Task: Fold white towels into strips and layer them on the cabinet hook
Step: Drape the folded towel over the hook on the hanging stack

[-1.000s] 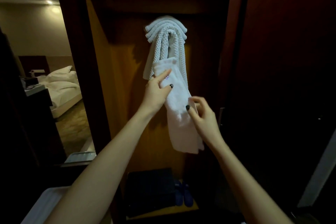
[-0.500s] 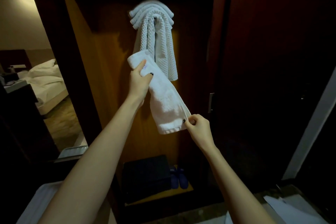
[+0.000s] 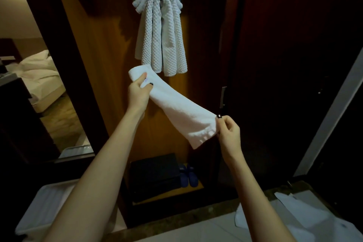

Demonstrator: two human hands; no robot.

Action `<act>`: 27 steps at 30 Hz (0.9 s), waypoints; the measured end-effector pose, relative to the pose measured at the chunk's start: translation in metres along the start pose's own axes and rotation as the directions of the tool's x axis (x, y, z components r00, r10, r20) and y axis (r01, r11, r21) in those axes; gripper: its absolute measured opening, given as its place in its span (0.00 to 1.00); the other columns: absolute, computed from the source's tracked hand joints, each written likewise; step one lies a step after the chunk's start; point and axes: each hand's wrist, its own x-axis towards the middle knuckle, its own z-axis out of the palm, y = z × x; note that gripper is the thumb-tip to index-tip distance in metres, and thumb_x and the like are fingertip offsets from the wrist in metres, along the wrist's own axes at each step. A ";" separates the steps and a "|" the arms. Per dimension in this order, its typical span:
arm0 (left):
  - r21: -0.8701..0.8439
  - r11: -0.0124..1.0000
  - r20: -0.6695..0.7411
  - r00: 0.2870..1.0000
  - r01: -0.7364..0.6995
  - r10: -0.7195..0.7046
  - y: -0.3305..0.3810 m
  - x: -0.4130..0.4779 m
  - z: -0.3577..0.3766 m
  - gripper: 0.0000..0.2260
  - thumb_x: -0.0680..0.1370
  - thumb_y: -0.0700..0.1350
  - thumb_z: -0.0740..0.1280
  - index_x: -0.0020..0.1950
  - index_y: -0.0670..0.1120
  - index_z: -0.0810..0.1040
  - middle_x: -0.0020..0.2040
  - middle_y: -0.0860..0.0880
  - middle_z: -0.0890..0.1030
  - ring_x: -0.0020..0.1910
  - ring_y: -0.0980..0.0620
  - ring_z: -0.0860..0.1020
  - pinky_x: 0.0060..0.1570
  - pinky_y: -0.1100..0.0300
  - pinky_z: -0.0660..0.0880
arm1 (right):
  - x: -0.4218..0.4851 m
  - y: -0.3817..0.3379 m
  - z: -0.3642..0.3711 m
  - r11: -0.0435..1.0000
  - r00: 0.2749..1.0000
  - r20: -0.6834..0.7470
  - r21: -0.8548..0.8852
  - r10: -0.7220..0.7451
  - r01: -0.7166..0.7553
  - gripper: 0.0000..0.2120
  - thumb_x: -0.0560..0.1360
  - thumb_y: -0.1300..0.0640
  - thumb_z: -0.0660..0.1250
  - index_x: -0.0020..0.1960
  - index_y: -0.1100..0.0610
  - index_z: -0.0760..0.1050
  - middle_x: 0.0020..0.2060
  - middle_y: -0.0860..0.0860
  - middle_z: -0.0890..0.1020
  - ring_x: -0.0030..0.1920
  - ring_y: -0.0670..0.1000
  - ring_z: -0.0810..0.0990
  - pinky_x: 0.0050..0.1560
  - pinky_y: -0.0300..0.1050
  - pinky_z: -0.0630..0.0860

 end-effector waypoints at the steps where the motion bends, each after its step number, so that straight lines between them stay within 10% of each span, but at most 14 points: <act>1: -0.020 1.000 0.006 1.000 0.018 -0.018 -0.004 -0.002 0.001 0.21 0.79 0.35 0.63 0.73 0.42 0.70 0.70 0.43 0.71 0.61 0.54 0.71 0.46 0.77 0.71 | -0.002 0.001 -0.001 0.998 0.999 -0.009 0.036 0.044 -0.043 0.18 0.82 0.58 0.61 0.34 0.49 0.71 0.30 0.46 0.71 0.32 0.46 0.69 0.34 0.40 0.66; 10: -0.210 0.972 0.106 0.990 0.109 -0.089 -0.014 -0.014 0.012 0.23 0.78 0.34 0.64 0.74 0.43 0.69 0.67 0.46 0.72 0.62 0.52 0.75 0.49 0.68 0.76 | -0.024 0.019 -0.021 0.871 0.838 0.415 0.182 0.353 -0.457 0.12 0.71 0.53 0.72 0.52 0.56 0.82 0.47 0.54 0.85 0.46 0.52 0.85 0.41 0.43 0.80; 18: -0.421 0.866 0.255 0.952 0.269 -0.171 -0.009 -0.028 0.014 0.19 0.79 0.35 0.62 0.70 0.43 0.74 0.63 0.46 0.77 0.58 0.52 0.78 0.46 0.66 0.78 | -0.041 0.034 -0.027 0.930 0.778 0.564 0.044 0.279 -0.365 0.11 0.76 0.54 0.68 0.48 0.60 0.84 0.56 0.49 0.83 0.54 0.50 0.82 0.53 0.49 0.77; 22: -0.464 0.829 0.346 0.926 0.312 -0.155 0.002 -0.033 0.017 0.16 0.80 0.37 0.62 0.68 0.46 0.75 0.64 0.47 0.78 0.61 0.51 0.78 0.53 0.61 0.78 | -0.045 0.034 -0.017 0.852 0.724 0.593 0.116 0.352 -0.510 0.06 0.69 0.54 0.67 0.34 0.52 0.79 0.30 0.48 0.76 0.32 0.52 0.66 0.34 0.48 0.58; 27: -0.485 0.822 0.297 0.940 0.299 -0.166 0.003 -0.032 0.015 0.17 0.80 0.36 0.63 0.68 0.45 0.75 0.61 0.48 0.79 0.57 0.52 0.80 0.50 0.61 0.79 | -0.044 0.039 -0.009 0.789 0.736 0.551 0.209 0.393 -0.578 0.09 0.72 0.61 0.65 0.35 0.54 0.78 0.32 0.48 0.75 0.34 0.44 0.75 0.37 0.38 0.72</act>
